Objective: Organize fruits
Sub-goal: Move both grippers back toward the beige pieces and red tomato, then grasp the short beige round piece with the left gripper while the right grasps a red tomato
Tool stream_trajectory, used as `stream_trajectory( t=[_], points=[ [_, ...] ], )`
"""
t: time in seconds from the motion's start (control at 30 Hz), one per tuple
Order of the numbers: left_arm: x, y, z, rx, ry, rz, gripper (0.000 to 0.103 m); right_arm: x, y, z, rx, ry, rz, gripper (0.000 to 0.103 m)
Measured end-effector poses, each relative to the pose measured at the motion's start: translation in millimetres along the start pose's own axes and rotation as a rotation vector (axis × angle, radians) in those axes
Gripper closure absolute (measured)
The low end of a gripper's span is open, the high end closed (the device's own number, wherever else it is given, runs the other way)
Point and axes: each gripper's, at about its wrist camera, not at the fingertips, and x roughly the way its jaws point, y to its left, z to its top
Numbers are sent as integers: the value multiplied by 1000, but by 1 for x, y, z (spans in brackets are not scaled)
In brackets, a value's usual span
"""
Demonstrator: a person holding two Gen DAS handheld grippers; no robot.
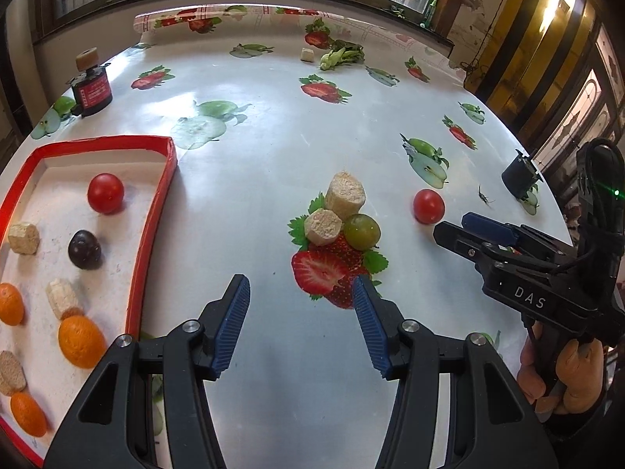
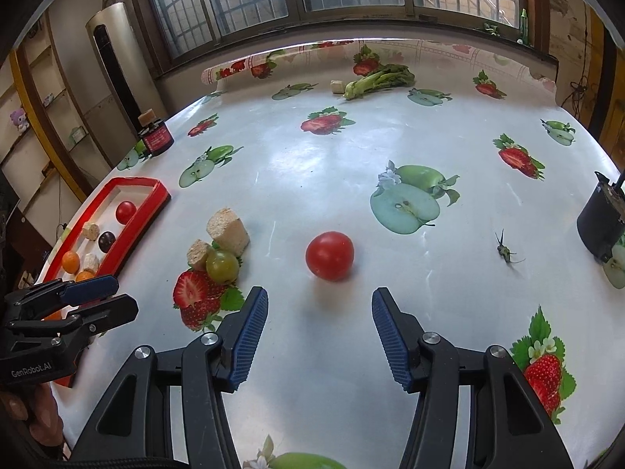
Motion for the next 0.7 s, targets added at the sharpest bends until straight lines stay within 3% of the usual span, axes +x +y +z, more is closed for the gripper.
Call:
stream_trajectory(
  t=[0.33,0.4,0.47,0.57,0.7],
  points=[
    [42,-7,25,51,21,-5,61,32,-9,16,10,28,-6,55],
    [45,-8,28,58,14,-20,66,36,-10,18,13,25,-7,56],
    [48,-10,31,73,8,-32,78,37,-10,19,11,17,-3,59],
    [50,-13,33,84,3,-47,79,37,-7,18,5,11,17,69],
    [50,-16,32,90,4,-74,79,34,-5,16,-4,11,4,69]
  ],
)
